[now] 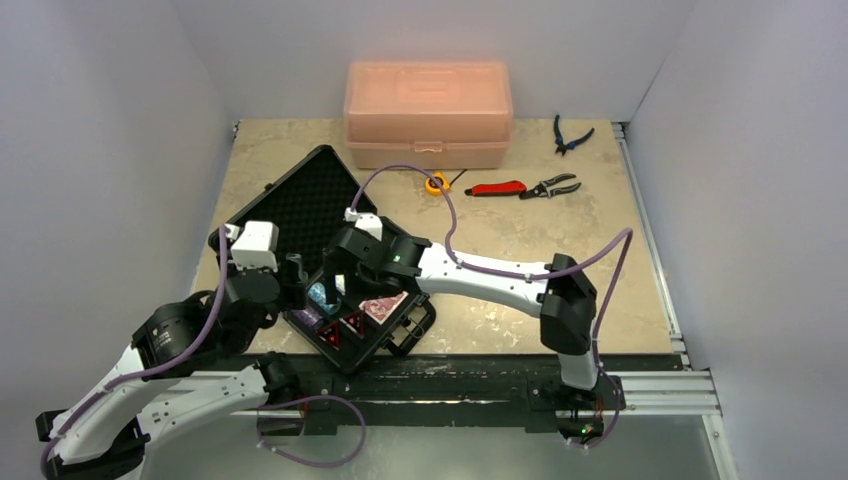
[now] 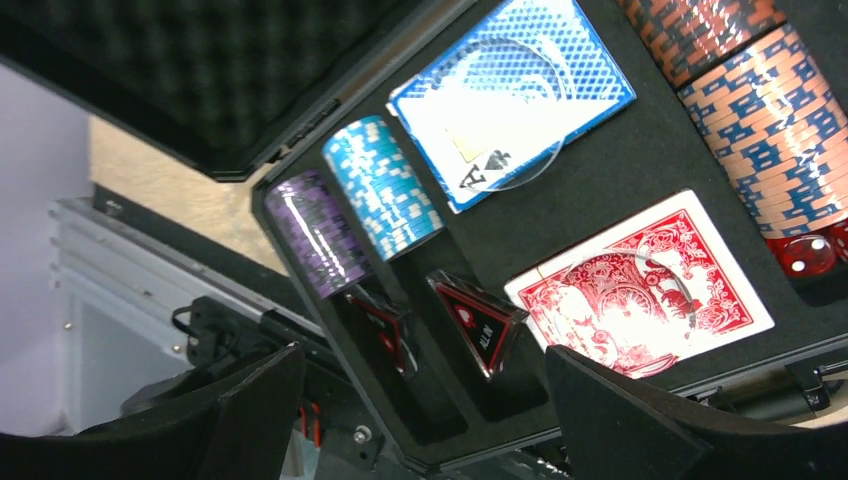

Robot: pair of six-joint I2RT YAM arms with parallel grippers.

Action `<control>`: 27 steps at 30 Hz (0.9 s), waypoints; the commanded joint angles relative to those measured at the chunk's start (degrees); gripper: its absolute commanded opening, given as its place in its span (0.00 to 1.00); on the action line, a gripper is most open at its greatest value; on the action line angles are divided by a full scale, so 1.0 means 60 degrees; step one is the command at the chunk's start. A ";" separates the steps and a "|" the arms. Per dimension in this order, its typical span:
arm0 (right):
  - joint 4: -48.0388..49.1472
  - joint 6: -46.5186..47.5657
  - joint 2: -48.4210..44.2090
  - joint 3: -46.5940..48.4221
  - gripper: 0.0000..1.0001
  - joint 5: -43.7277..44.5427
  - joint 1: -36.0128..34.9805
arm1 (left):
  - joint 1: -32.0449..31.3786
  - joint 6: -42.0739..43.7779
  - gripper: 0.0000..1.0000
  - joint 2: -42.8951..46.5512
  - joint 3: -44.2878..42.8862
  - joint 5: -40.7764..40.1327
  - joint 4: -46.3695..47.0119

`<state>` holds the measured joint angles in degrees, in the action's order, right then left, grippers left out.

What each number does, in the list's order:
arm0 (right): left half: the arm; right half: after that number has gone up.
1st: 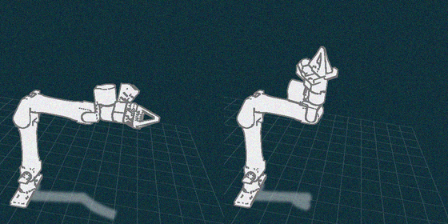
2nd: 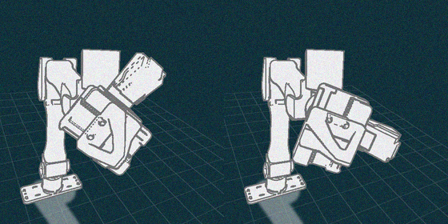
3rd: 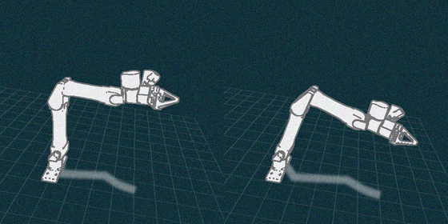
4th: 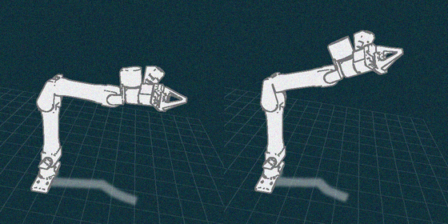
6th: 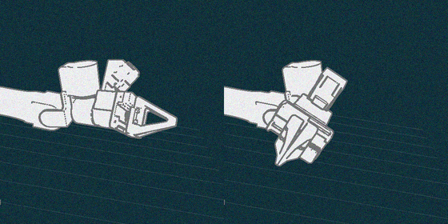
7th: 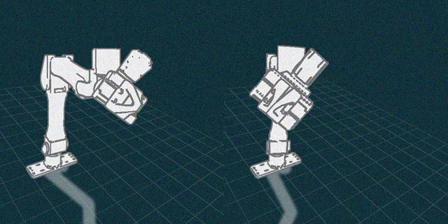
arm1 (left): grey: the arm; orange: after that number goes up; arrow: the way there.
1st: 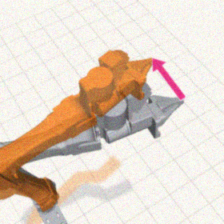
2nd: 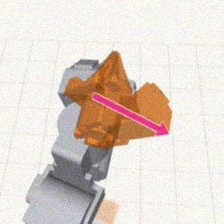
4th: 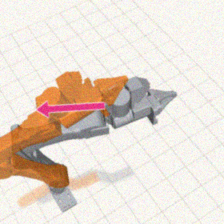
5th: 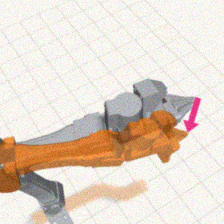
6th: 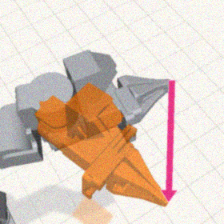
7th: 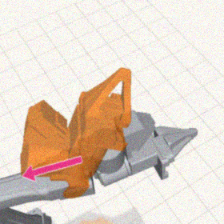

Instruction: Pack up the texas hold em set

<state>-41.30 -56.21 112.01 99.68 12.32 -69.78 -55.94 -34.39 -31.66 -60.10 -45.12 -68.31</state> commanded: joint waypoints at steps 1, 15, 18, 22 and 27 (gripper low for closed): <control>0.1061 0.0653 -0.0908 -0.0563 0.95 -0.0071 -0.0087 | -0.0022 0.0162 0.79 -0.0210 0.0025 0.0083 0.0247; 0.1697 0.0004 -0.2701 -0.3909 0.94 0.0295 -0.0089 | -0.0024 0.0228 0.84 -0.0623 0.0040 -0.0092 0.0240; 0.2080 -0.0274 -0.3518 -0.5040 0.94 0.0359 -0.0089 | -0.0022 0.0293 0.86 -0.0768 0.0067 -0.0084 0.0298; 0.2302 -0.0650 -0.4450 -0.6311 0.94 0.0569 -0.0089 | -0.0022 0.0387 0.88 -0.1032 0.0071 -0.0154 0.0325; 0.2520 -0.1150 -0.5192 -0.7579 0.94 0.0722 -0.0076 | -0.0008 0.0508 0.86 -0.1297 0.0077 -0.0183 0.0393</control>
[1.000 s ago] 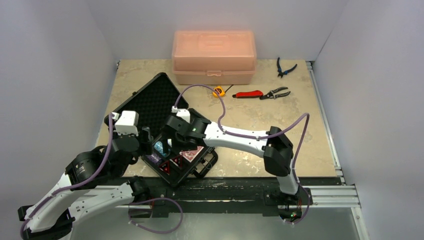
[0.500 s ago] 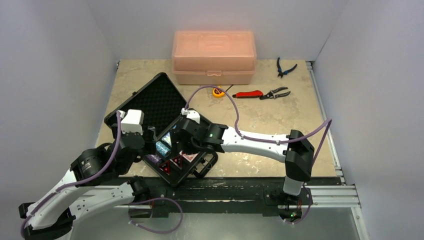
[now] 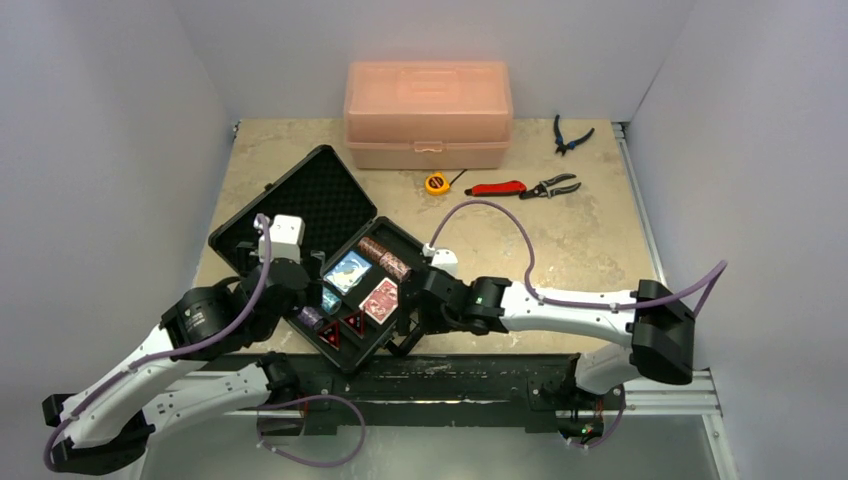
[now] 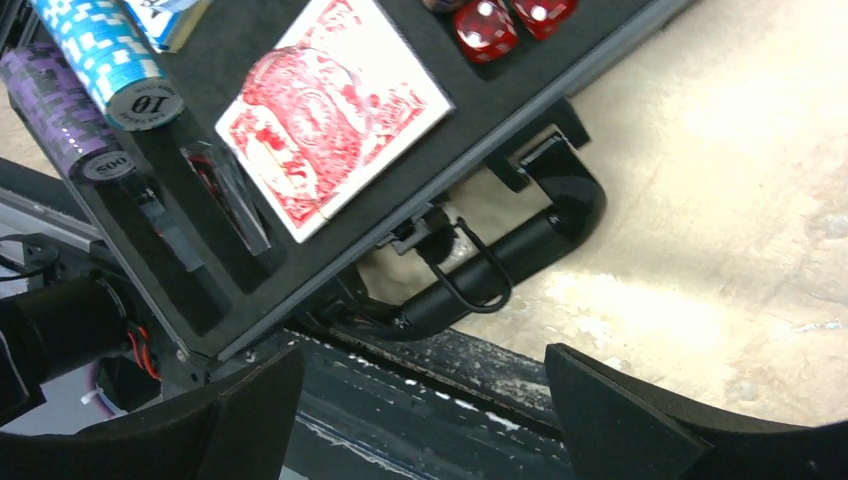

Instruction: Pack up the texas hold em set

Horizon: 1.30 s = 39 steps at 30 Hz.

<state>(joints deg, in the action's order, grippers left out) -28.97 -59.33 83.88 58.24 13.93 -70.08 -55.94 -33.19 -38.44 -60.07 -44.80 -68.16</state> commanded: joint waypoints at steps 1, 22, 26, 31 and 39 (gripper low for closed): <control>0.0469 -0.0706 -0.0580 -0.0806 0.93 0.0517 -0.0023 | -0.0020 0.0316 0.86 -0.0195 0.0078 -0.0250 0.0375; 0.2046 0.0612 -0.0154 -0.1780 0.88 0.0099 0.1264 | 0.0033 0.0245 0.86 -0.0370 0.0154 -0.0932 0.0522; 0.2167 0.0872 -0.0077 -0.1792 0.84 0.0061 0.1461 | 0.0037 0.0182 0.86 -0.0442 0.0139 -0.0970 0.0443; 0.2218 0.0996 0.0218 -0.1796 0.79 -0.0018 0.1544 | 0.0037 0.0163 0.86 -0.0475 0.0139 -0.1040 0.0422; 0.2355 0.1080 0.0710 -0.1809 0.71 -0.0065 0.1559 | 0.0037 0.0142 0.86 -0.0522 0.0125 -0.1100 0.0407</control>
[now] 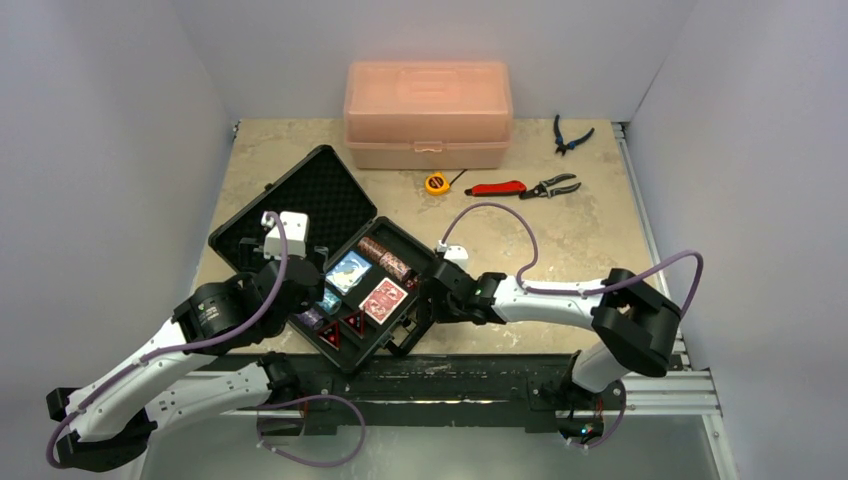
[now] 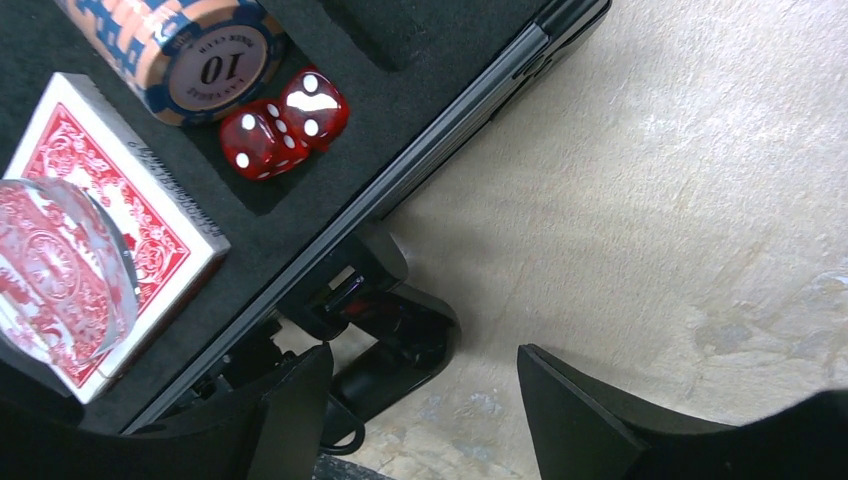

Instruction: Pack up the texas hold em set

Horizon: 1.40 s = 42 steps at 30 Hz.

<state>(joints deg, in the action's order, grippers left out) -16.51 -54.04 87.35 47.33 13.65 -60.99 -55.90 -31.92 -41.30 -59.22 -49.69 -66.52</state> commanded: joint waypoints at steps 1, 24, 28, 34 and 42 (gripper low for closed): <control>0.0286 0.0214 0.0177 0.0024 0.71 -0.0017 0.0043 | 0.0029 -0.0070 0.86 -0.0045 -0.0016 -0.0287 0.0132; 0.0296 0.0672 0.1088 0.0498 0.33 0.0150 0.0282 | 0.0033 -0.0062 0.85 -0.0213 -0.0032 -0.0367 0.0120; 0.0190 0.0848 0.1144 0.0648 0.29 0.0235 0.0452 | 0.0034 -0.0061 0.85 -0.0258 -0.0047 -0.0388 0.0101; 0.0053 0.1406 0.1129 0.0745 0.26 0.0415 0.1039 | 0.0043 -0.0050 0.85 -0.0334 -0.0047 -0.0404 0.0111; -0.0072 0.2269 0.1410 0.1321 0.24 0.0729 0.1519 | 0.0044 -0.0098 0.84 -0.0310 -0.0069 -0.0430 0.0050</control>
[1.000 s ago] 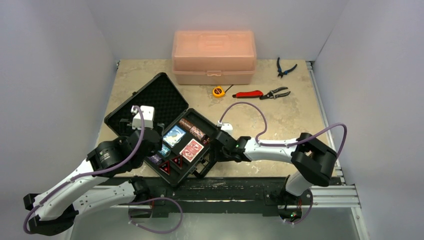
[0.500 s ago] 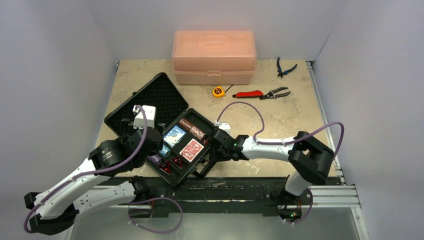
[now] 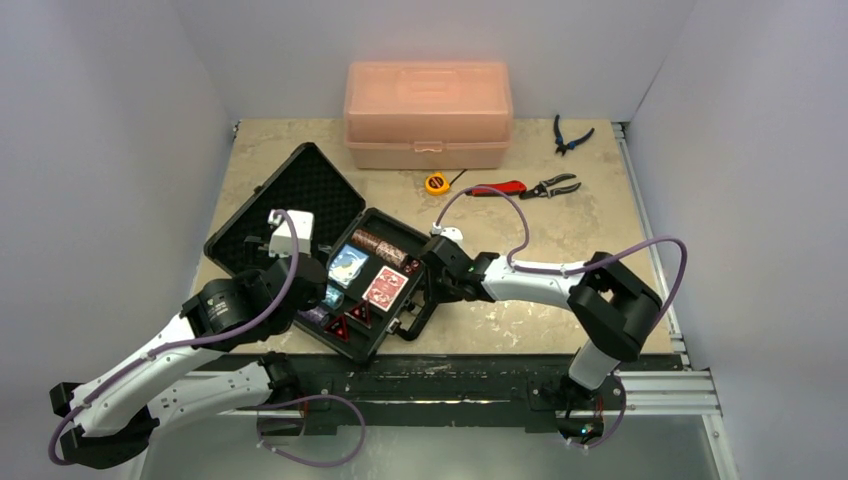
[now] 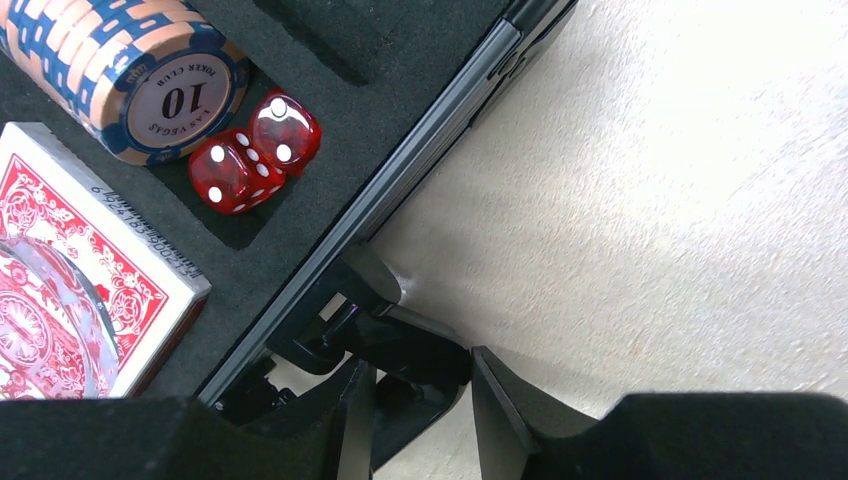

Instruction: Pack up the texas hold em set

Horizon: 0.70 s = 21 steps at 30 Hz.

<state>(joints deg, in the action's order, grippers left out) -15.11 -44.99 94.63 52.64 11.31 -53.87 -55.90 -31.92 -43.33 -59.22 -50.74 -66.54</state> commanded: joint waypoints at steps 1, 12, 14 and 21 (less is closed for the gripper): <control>-0.0308 0.0848 0.0241 0.0528 0.25 0.1115 0.0390 | 0.0044 -0.0110 0.84 0.0042 -0.0066 -0.0259 0.0056; -0.0820 0.0541 -0.0111 0.0571 0.75 0.0805 0.0555 | 0.0044 -0.0110 0.84 0.0193 -0.0091 -0.0204 0.0003; -0.0950 0.0312 -0.0200 0.0470 0.79 0.0627 0.0555 | 0.0044 -0.0119 0.84 0.0265 -0.0091 -0.0188 0.0011; -0.0761 -0.0772 -0.0448 -0.0032 0.80 -0.0748 0.0566 | 0.0044 -0.0087 0.84 0.0366 -0.0098 -0.0114 0.0027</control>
<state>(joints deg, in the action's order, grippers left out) -20.12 -44.88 94.21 54.24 11.64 -50.74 -55.90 -31.97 -41.58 -59.24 -50.78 -66.96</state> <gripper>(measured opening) 0.809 0.842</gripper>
